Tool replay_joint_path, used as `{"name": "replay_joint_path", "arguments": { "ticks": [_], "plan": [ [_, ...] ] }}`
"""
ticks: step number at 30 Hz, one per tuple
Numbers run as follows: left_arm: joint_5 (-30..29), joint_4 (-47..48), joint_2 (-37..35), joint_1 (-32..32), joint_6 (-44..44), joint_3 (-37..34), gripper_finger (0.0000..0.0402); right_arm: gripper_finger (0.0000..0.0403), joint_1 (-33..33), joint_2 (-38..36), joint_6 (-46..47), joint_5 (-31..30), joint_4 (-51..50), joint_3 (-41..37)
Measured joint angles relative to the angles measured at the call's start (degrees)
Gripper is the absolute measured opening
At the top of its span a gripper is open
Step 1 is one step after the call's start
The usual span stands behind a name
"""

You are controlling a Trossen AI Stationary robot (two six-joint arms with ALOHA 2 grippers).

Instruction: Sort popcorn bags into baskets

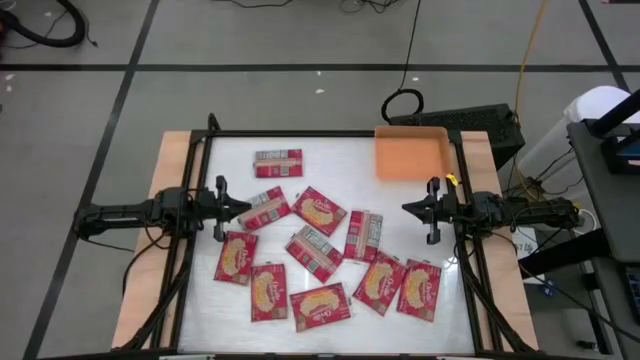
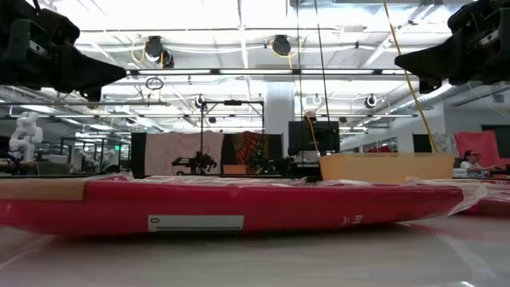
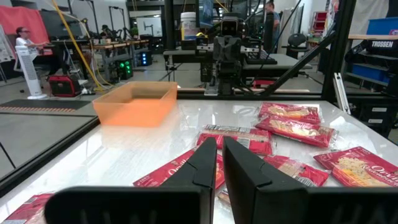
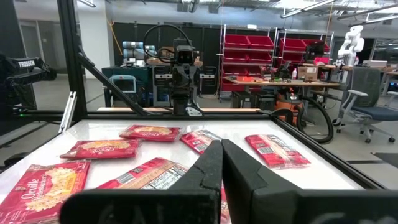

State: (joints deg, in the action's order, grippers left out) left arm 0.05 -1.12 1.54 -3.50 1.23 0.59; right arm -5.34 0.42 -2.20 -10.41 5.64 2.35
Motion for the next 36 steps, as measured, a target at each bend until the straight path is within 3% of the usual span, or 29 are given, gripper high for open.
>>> {"name": "replay_joint_path", "arguments": {
  "ticks": [12, 16, 24, 30, 36],
  "plan": [
    [0.0, -2.0, 0.0, 0.0, 1.5, 0.0, 0.0033, 0.0, 0.0, 0.0, 0.1, 0.0, 0.6, 0.0],
    [0.0, -2.0, 0.0, 0.0, 1.5, 0.0, 0.0033, 0.0, 0.0, 0.0, 4.2, -0.1, 0.9, 0.0],
    [0.0, -2.0, 0.0, 0.0, 1.5, 0.0, 0.0033, 0.0, 0.1, 0.2, 0.2, 0.1, 11.6, 1.2],
    [0.0, -2.1, 0.0, 0.0, 0.5, 0.0, 0.0033, 0.0, 0.1, 4.3, 4.1, 1.2, 10.7, 11.2],
    [0.0, -2.7, 0.0, 0.0, 0.1, 0.0, 0.0033, 0.0, 0.0, 15.9, 6.1, 3.0, 0.6, 25.4]
  ]
}}
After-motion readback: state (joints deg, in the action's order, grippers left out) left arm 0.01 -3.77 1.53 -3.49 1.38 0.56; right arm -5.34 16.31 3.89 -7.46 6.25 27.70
